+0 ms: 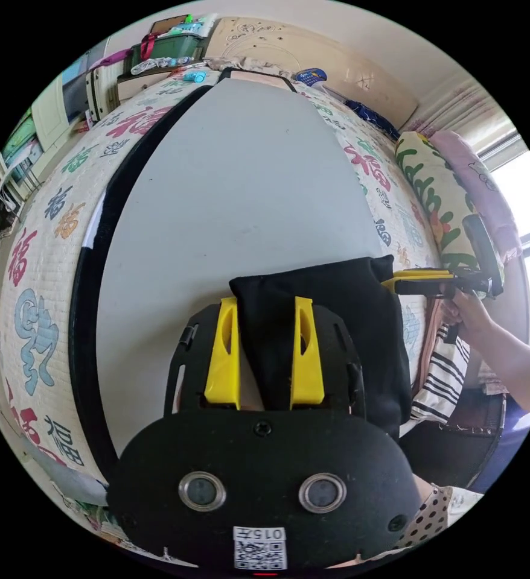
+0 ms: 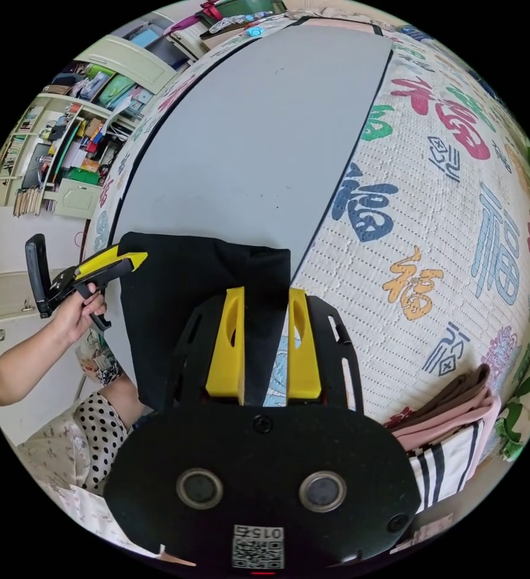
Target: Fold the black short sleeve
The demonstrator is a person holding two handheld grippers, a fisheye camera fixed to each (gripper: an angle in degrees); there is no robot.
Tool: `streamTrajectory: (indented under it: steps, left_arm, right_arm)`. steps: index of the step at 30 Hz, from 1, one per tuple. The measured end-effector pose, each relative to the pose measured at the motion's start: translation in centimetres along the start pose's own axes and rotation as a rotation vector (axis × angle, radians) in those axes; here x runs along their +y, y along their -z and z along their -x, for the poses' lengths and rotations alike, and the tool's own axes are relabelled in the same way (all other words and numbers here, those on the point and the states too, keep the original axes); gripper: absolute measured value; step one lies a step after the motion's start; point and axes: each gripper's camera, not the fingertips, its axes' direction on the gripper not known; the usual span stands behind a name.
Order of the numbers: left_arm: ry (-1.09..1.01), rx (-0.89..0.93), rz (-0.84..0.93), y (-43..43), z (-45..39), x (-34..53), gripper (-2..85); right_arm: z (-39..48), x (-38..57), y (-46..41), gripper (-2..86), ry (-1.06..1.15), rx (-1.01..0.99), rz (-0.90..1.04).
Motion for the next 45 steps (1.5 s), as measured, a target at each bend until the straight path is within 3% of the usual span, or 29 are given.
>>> streamTrajectory:
  steps: [9,13,21,27,33,38,45]
  left_arm:
    - [0.186,0.240,-0.012,4.7,4.4,-0.8,6.7]
    - [0.162,0.250,-0.153,10.7,3.3,1.0,5.6]
    - [0.063,0.382,-0.396,26.2,3.4,8.6,5.3]
    - [0.111,0.366,-0.513,40.2,10.0,19.3,5.4]
    - [0.147,0.257,-0.626,57.5,15.9,33.1,5.1]
    - [0.337,0.110,-0.741,70.9,20.9,47.3,5.0]
    - [0.540,-0.010,-0.814,80.4,23.9,61.9,4.9]
  right_arm:
    - [-10.8,-2.3,-6.4,8.7,-0.014,-0.050,0.012]
    - [-16.4,-1.3,-8.7,4.0,-0.061,-0.066,-0.046]
    - [-23.0,3.4,-9.9,2.4,0.025,-0.209,-0.264]
    - [-21.3,6.1,-11.9,2.0,0.260,-0.290,-0.366]
    - [-16.1,5.0,-19.3,1.6,0.488,-0.399,-0.377]
    - [-11.5,4.2,-29.5,1.4,0.693,-0.565,-0.244]
    - [-7.9,3.7,-43.8,1.4,0.881,-0.597,-0.018]
